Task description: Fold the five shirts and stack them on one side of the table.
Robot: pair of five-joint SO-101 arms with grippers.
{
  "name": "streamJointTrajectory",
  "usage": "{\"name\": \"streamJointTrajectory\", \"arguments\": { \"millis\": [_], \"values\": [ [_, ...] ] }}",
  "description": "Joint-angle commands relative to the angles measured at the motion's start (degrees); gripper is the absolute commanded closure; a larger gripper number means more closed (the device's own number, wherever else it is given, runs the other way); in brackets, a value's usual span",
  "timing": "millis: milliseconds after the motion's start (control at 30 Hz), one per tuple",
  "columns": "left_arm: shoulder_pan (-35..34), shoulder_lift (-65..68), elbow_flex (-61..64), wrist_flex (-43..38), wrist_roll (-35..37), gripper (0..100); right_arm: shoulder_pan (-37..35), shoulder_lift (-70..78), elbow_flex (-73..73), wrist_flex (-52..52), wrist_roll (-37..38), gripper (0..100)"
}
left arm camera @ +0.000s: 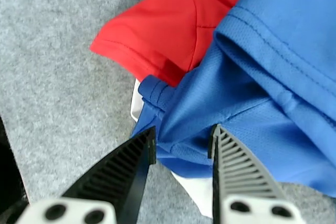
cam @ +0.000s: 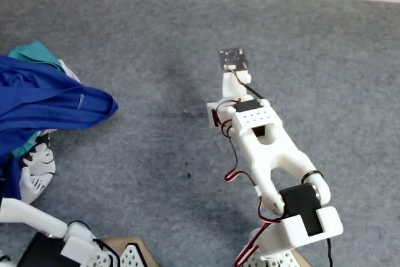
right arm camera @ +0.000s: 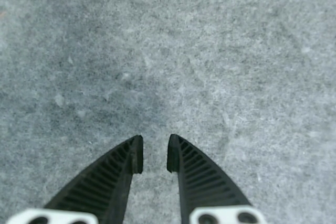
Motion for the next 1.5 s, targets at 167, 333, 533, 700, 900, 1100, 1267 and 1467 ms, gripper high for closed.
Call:
{"name": "streamJointTrajectory", "arguments": {
  "millis": [167,333,533,700,900,1100,1267,1467],
  "values": [
    [7.3,-4.7,-2.6,-2.3,-0.1,81,-0.3,-0.3,1.2,-5.5,0.7,90.4],
    [9.5,-4.5,-6.3,-2.5,3.0,79,-0.3,-0.3,1.3,-5.6,0.7,90.4],
    [9.2,-4.5,-10.3,-2.6,8.2,68,-0.3,-0.3,1.4,-5.6,0.8,90.4],
    [5.8,-4.4,-10.0,-7.0,8.4,74,-0.3,-0.3,1.4,-5.6,0.8,90.4],
    [4.3,1.9,-8.7,-12.0,8.4,77,-0.3,-0.3,1.4,-5.7,0.8,90.4],
    [5.6,10.5,-10.3,-14.3,8.4,77,-0.3,-0.3,1.4,-5.7,0.8,90.4],
    [5.6,14.0,-10.3,-19.0,8.4,77,-0.3,-0.2,1.4,-5.7,0.8,90.4],
    [8.1,14.3,-10.2,-19.4,8.4,78,-0.3,-0.2,1.4,-5.7,0.8,90.4]
  ]
}}
